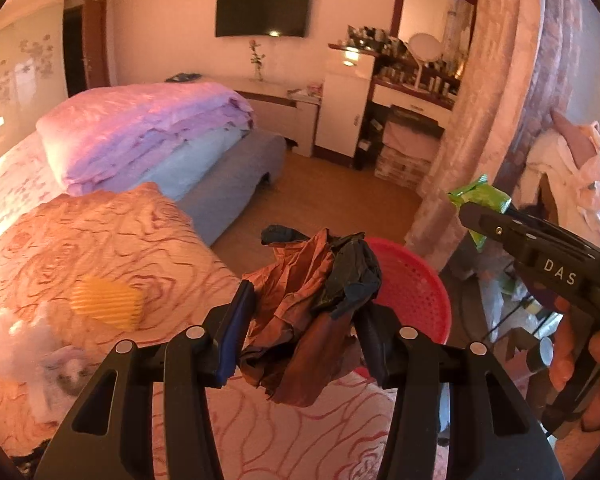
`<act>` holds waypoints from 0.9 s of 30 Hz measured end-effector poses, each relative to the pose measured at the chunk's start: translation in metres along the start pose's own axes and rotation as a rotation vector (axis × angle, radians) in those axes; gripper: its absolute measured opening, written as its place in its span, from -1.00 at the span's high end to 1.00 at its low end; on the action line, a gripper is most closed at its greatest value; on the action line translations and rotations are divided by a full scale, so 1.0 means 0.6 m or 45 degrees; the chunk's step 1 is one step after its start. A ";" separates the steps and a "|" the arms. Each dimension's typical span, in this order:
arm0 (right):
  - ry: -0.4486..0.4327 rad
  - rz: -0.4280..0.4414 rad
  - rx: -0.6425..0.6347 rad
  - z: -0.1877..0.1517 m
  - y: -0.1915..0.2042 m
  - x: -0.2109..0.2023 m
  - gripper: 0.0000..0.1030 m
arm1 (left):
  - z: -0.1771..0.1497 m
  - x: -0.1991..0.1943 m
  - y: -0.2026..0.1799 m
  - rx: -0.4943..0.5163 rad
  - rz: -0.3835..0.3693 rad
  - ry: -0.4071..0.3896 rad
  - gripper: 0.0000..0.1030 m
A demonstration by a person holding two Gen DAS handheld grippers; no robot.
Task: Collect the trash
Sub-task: 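Carry the brown bag and green wrapper over the red wastebasket with both tools, then open both tools over the red wastebasket to drop the bag and wrapper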
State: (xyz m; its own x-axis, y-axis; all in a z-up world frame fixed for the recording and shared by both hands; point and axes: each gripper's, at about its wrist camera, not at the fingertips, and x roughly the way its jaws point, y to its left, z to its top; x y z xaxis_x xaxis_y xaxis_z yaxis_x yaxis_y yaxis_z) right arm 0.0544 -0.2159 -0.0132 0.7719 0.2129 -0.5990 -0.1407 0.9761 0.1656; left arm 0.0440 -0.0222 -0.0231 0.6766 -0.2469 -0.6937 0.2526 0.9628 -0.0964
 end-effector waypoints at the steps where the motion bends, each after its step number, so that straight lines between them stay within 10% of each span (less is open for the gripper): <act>1: 0.007 -0.004 0.006 -0.002 -0.005 0.002 0.19 | 0.000 0.010 -0.003 -0.001 -0.013 0.012 0.08; 27: 0.187 -0.032 0.125 -0.052 -0.063 0.092 0.07 | -0.018 0.163 -0.059 0.086 -0.064 0.230 -0.09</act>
State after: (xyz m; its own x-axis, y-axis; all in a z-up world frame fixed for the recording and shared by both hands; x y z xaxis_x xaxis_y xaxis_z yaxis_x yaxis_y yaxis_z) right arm 0.0833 -0.2397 -0.0770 0.6743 0.1999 -0.7109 -0.0561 0.9737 0.2207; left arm 0.0939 -0.0791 -0.0954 0.5288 -0.2646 -0.8064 0.3329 0.9387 -0.0898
